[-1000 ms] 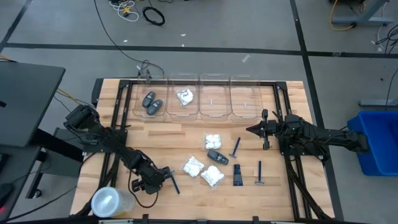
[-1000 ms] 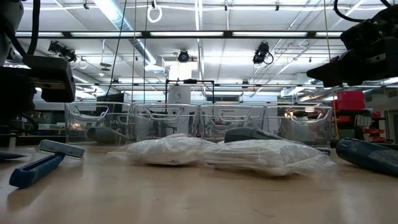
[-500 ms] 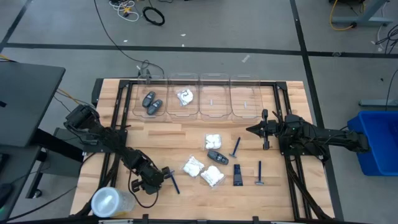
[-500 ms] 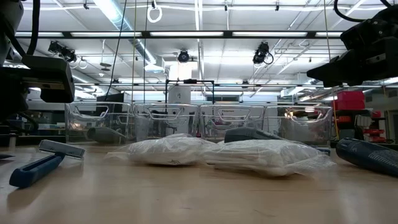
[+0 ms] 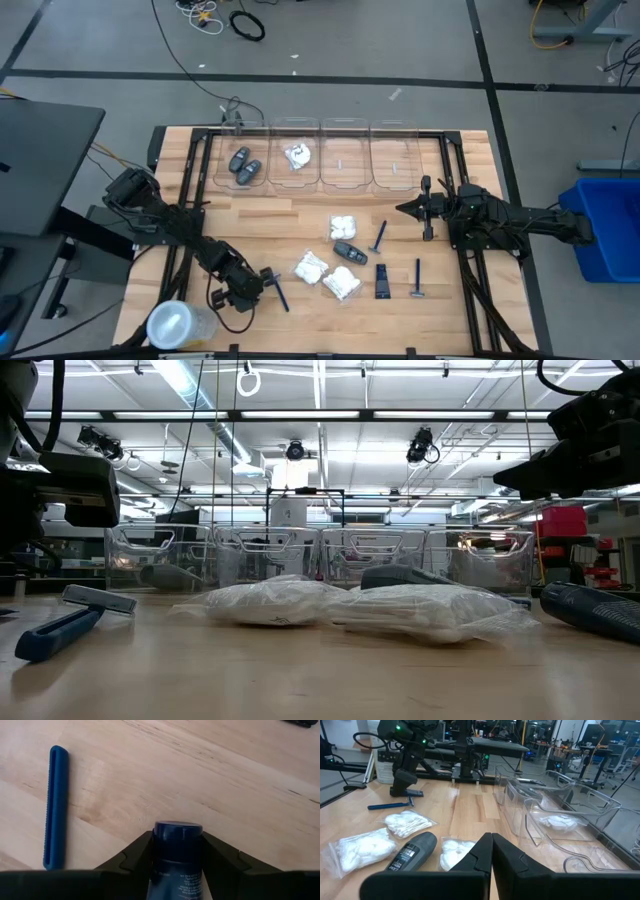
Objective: Pick & Place Travel size toiletries
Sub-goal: Put the left blue shave cream into the middle right transparent bin
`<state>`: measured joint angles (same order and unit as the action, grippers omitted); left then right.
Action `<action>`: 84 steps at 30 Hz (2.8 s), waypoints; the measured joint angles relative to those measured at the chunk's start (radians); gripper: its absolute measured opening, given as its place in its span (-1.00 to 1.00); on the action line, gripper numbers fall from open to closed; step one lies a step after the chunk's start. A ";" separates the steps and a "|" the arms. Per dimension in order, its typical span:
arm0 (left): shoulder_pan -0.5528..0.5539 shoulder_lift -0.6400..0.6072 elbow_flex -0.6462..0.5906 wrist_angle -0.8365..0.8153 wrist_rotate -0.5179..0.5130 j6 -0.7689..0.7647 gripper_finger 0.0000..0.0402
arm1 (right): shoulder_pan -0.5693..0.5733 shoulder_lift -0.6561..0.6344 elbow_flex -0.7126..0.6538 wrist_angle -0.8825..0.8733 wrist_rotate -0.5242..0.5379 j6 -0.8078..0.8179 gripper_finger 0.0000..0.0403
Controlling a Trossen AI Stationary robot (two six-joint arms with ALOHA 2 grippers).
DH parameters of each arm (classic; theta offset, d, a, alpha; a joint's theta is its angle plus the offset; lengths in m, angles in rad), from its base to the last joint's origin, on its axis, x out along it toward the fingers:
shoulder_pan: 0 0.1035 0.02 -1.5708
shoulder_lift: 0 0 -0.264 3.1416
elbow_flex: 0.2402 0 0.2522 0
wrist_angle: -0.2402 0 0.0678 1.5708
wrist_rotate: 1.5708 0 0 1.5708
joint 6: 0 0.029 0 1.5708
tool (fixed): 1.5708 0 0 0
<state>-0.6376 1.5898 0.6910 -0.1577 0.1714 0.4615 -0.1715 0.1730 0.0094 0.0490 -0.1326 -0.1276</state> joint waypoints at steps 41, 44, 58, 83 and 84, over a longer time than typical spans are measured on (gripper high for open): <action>0.108 0.000 0.474 -0.217 -0.112 -0.014 -0.23 | 0.000 0.000 0.000 0.000 0.000 0.000 -0.93; 0.141 0.000 0.520 -0.228 -0.112 -0.014 -0.23 | 0.000 0.000 0.000 0.000 0.000 0.000 -0.93; 0.365 0.000 0.617 -0.225 -0.107 0.010 -0.23 | 0.000 0.000 0.000 0.000 0.000 0.000 -0.93; 0.717 0.000 0.621 -0.181 0.007 -0.082 -0.24 | 0.000 0.000 0.000 0.000 0.000 0.000 -0.93; 0.719 0.000 0.621 -0.180 0.007 -0.086 -0.24 | 0.000 0.000 0.000 0.000 0.000 0.000 -0.93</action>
<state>0.0818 1.5894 1.3117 -0.3382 0.1780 0.3757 -0.1719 0.1726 0.0097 0.0488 -0.1324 -0.1276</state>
